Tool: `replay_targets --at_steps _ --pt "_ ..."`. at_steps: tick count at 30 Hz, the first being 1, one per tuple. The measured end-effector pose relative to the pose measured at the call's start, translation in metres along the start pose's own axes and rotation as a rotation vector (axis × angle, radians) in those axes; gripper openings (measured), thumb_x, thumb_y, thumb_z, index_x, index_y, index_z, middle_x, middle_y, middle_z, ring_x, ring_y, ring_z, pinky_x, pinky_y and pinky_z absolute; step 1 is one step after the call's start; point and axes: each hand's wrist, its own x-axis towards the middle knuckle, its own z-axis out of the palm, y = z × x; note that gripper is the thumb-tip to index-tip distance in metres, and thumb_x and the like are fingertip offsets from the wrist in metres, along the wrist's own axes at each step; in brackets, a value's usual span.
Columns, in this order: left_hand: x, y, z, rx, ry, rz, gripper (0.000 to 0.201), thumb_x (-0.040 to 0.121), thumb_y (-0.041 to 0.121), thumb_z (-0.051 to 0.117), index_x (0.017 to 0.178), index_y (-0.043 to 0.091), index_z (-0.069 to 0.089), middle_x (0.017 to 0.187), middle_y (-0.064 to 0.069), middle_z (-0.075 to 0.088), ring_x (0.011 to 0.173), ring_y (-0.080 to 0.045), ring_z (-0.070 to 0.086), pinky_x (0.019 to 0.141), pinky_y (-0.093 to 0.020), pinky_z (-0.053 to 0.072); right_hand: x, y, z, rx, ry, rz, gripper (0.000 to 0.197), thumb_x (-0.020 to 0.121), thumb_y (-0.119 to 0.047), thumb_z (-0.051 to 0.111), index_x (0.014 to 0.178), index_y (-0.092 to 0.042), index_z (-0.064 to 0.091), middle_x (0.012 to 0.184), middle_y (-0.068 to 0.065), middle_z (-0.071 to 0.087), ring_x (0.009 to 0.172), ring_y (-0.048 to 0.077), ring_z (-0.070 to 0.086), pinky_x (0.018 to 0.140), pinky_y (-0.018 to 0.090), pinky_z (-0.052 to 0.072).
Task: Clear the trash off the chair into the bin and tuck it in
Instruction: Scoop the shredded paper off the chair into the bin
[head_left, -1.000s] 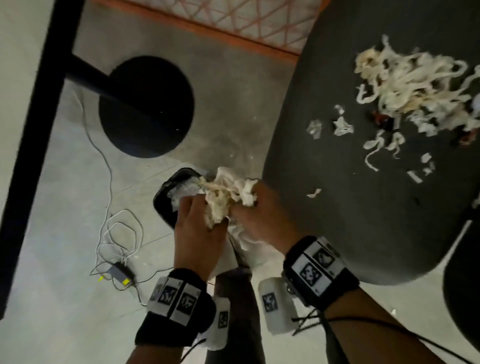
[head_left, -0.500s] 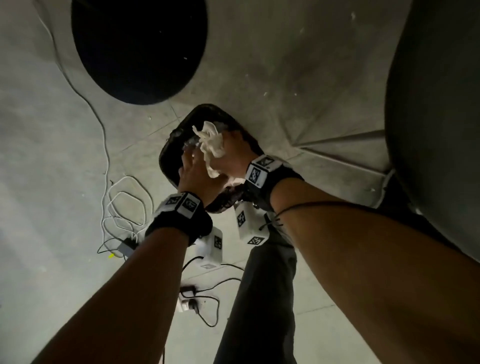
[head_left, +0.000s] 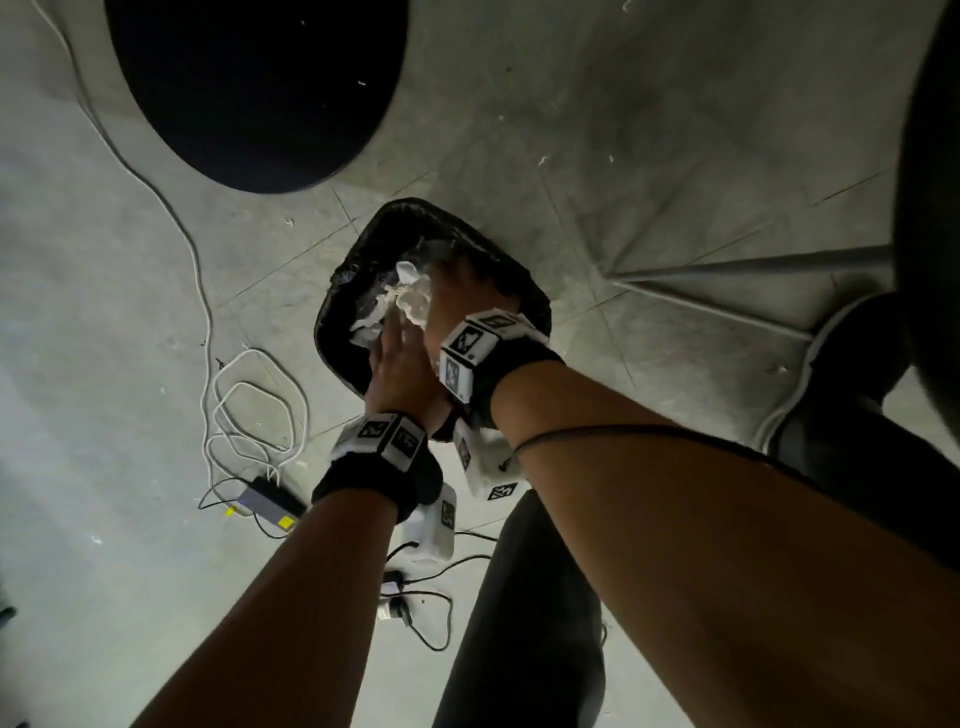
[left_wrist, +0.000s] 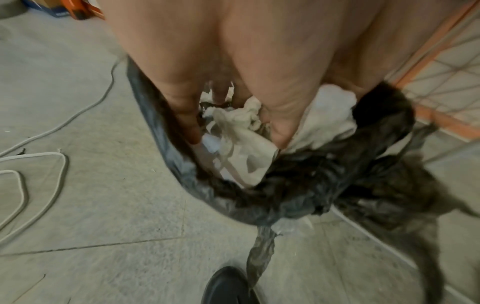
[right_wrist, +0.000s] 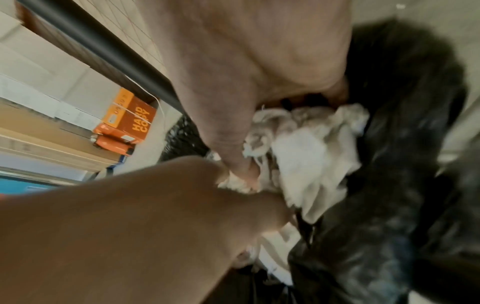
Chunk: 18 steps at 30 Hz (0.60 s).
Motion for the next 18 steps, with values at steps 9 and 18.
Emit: replay_targets --at_steps 9,18 --pt "-0.114 0.004 -0.065 -0.411 0.274 -0.136 0.057 0.081 0.018 0.069 0.135 0.017 0.052 0.142 -0.010 0.047 0.128 -0.030 0.047 0.107 -0.037 0.037 -0.094 -0.003 -0.095 0.209 -0.175 -0.161 0.096 0.074 -0.020 0.077 0.152 -0.028 0.021 0.157 0.003 0.030 0.144 0.024 0.030 0.116 0.038 0.031" --pt "-0.238 0.158 -0.169 -0.792 0.258 0.286 0.031 0.082 0.021 0.073 0.102 0.042 0.064 0.099 0.024 0.070 0.091 0.005 0.065 0.077 -0.011 0.050 -0.287 0.078 -0.287 0.823 0.286 -0.054 0.028 0.090 -0.017 0.065 0.118 -0.024 0.063 0.118 -0.004 0.065 0.096 0.011 0.065 0.080 0.013 0.048"
